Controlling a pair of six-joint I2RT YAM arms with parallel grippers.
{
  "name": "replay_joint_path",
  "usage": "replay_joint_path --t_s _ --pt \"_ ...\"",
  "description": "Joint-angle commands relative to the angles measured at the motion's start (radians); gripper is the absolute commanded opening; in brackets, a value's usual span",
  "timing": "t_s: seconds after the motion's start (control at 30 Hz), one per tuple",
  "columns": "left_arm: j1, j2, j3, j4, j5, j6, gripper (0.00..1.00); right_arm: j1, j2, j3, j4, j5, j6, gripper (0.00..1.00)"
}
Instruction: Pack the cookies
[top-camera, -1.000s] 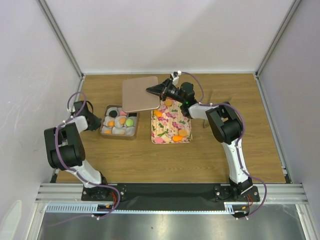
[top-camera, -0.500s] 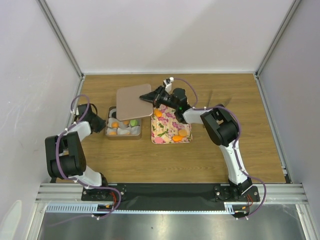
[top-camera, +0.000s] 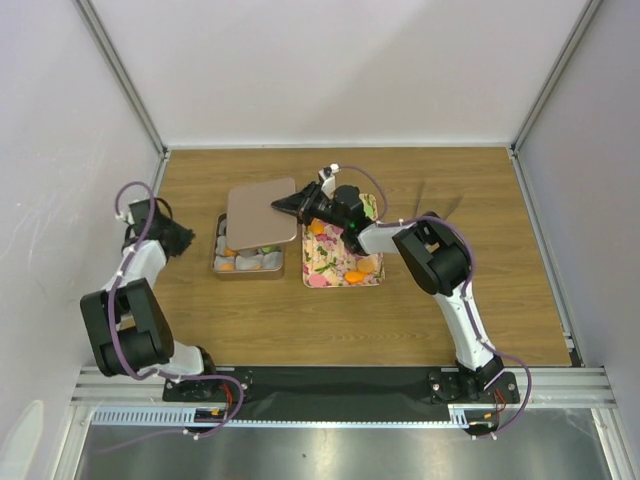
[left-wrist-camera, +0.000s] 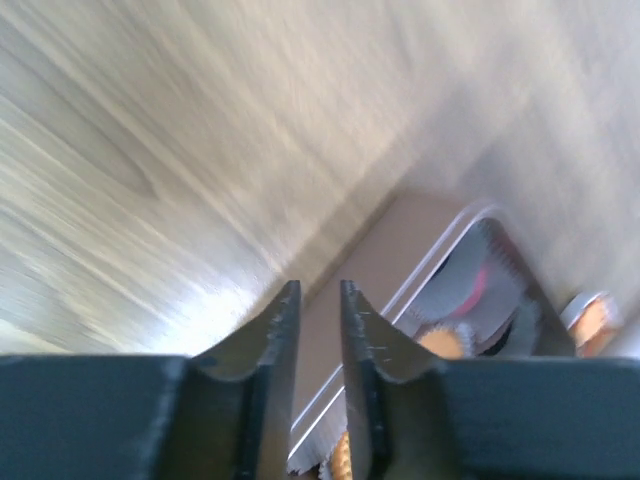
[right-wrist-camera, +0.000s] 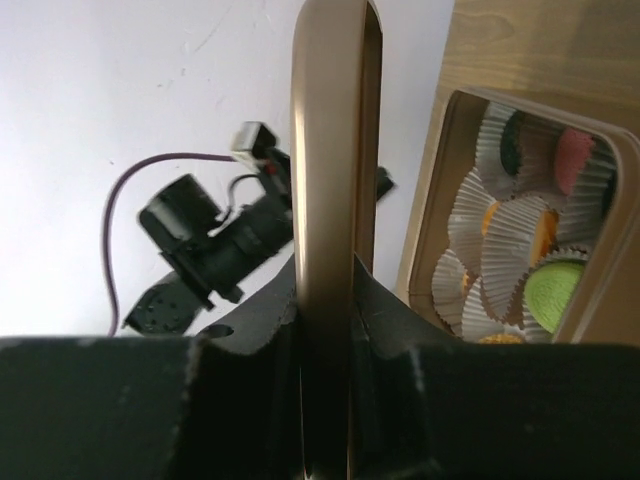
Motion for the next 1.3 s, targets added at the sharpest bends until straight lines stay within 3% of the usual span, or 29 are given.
replay_joint_path --t_s 0.0,0.03,0.13,0.3,0.9,1.27 --pt "0.048 -0.087 0.054 -0.022 0.027 0.025 0.32 0.02 0.029 0.039 0.035 0.041 -0.003 0.0" --pt "0.048 -0.098 0.052 -0.017 0.032 0.024 0.41 0.029 0.041 0.052 0.038 0.045 0.002 0.0" --pt "0.048 -0.135 0.034 0.02 0.067 0.021 0.52 0.043 0.07 0.079 0.032 0.055 0.017 0.0" --pt "0.048 -0.144 0.012 0.069 0.135 0.031 0.59 0.078 0.09 0.104 0.042 0.087 0.014 0.0" --pt "0.045 -0.086 0.005 0.107 0.273 0.078 0.6 0.134 0.161 0.211 -0.024 0.149 -0.018 0.0" --pt "0.036 -0.065 -0.012 0.132 0.291 0.081 0.58 0.134 0.15 0.145 -0.001 0.177 -0.021 0.02"
